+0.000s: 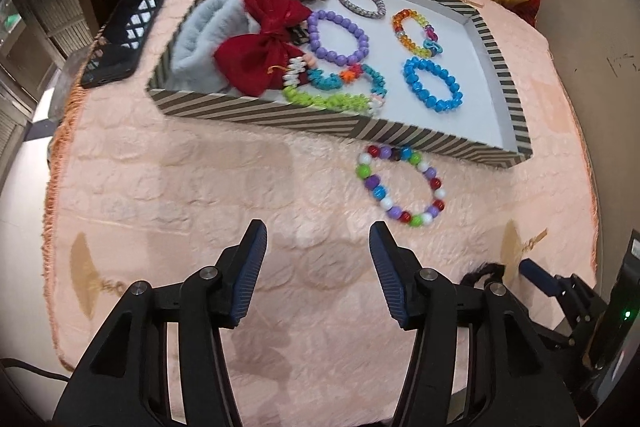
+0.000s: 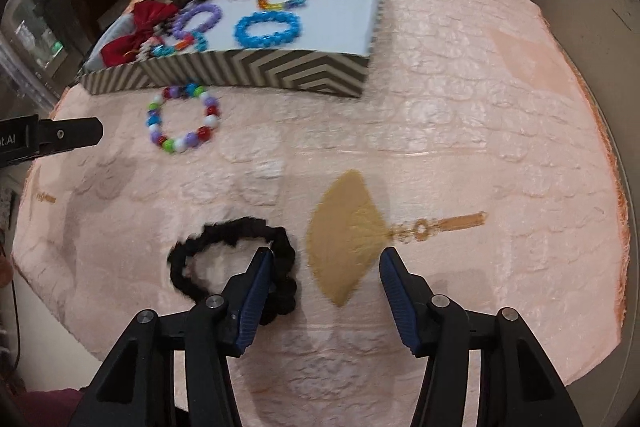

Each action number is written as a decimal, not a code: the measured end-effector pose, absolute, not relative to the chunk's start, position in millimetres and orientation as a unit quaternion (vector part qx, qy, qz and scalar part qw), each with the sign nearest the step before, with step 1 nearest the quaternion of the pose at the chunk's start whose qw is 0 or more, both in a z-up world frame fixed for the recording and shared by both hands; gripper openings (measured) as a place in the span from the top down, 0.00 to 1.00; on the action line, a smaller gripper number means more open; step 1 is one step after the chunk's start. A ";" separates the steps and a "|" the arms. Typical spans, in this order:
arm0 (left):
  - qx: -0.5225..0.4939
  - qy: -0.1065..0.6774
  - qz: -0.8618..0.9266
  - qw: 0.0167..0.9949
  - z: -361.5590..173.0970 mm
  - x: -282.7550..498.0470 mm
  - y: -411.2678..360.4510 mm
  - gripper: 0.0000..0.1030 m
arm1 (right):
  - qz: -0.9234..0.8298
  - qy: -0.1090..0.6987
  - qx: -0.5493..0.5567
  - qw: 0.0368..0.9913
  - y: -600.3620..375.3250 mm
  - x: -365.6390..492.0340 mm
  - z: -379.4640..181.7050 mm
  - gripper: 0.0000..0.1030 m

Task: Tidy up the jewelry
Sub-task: 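Lift both open grippers back over the multicolor bracelet and black scrunchie, then grasp multicolor beaded bracelet with left gripper while right grasps black scrunchie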

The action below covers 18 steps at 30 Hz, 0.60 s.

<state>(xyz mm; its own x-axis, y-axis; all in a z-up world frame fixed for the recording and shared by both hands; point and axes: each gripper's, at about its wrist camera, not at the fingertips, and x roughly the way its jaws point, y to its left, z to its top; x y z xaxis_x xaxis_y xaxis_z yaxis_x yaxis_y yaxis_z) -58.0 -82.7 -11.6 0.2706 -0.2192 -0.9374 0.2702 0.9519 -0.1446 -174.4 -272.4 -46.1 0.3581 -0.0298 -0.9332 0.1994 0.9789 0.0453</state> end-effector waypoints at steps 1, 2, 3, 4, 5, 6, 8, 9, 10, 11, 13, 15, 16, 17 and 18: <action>0.019 0.585 -0.155 0.796 -12.4 -56.1 -86.5 0.46 | -0.068 0.562 0.082 0.820 -274.6 -174.1 -46.2 0.48; 0.017 0.585 -0.157 0.796 -13.5 -54.1 -90.3 0.45 | -0.067 0.561 0.084 0.821 -274.9 -173.6 -45.8 0.48; 0.016 0.585 -0.156 0.795 -15.0 -51.9 -93.9 0.45 | -0.066 0.559 0.084 0.822 -275.3 -173.7 -45.3 0.48; 0.015 0.587 -0.155 0.795 -16.0 -50.3 -96.1 0.45 | -0.064 0.558 0.085 0.823 -275.6 -173.5 -45.2 0.48; 0.014 0.588 -0.153 0.794 -18.0 -48.5 -99.2 0.45 | -0.063 0.558 0.085 0.823 -275.3 -173.9 -44.8 0.48; 0.012 0.590 -0.152 0.793 -20.2 -46.7 -101.9 0.45 | -0.060 0.557 0.086 0.824 -275.0 -174.3 -44.6 0.48; 0.014 0.593 -0.146 0.792 -26.0 -42.9 -106.6 0.45 | -0.057 0.557 0.085 0.824 -273.0 -174.8 -44.2 0.48; 0.015 0.594 -0.143 0.791 -28.6 -41.6 -108.6 0.45 | -0.057 0.556 0.082 0.825 -272.2 -174.6 -44.2 0.48; 0.016 0.596 -0.142 0.790 -31.0 -39.8 -110.4 0.45 | -0.057 0.555 0.080 0.826 -271.6 -174.4 -44.2 0.48; 0.018 0.597 -0.140 0.790 -33.1 -38.4 -111.9 0.45 | -0.057 0.555 0.079 0.826 -270.4 -172.9 -44.9 0.48; 0.018 0.599 -0.138 0.788 -36.3 -35.3 -114.9 0.45 | -0.059 0.554 0.076 0.827 -269.2 -170.4 -45.9 0.48; 0.021 0.600 -0.138 0.788 -39.5 -33.0 -119.4 0.45 | -0.061 0.554 0.072 0.827 -267.8 -168.4 -47.0 0.48; 0.024 0.601 -0.137 0.787 -40.9 -31.9 -121.3 0.45 | -0.061 0.553 0.070 0.828 -267.1 -168.4 -47.4 0.48; 0.028 0.603 -0.135 0.786 -43.9 -30.6 -123.9 0.45 | -0.062 0.553 0.067 0.828 -266.5 -168.4 -47.6 0.48; 0.031 0.600 -0.133 0.788 -44.2 -29.7 -125.4 0.45 | -0.062 0.552 0.063 0.829 -265.6 -168.3 -47.8 0.49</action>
<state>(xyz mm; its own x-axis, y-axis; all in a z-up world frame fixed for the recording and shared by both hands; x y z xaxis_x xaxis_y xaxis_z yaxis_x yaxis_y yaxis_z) -29.7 -125.4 -44.2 0.2437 -0.1720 -0.9545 0.2465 0.9628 -0.1106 -168.3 -265.6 -47.8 0.3818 -0.0331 -0.9237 0.1732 0.9842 0.0363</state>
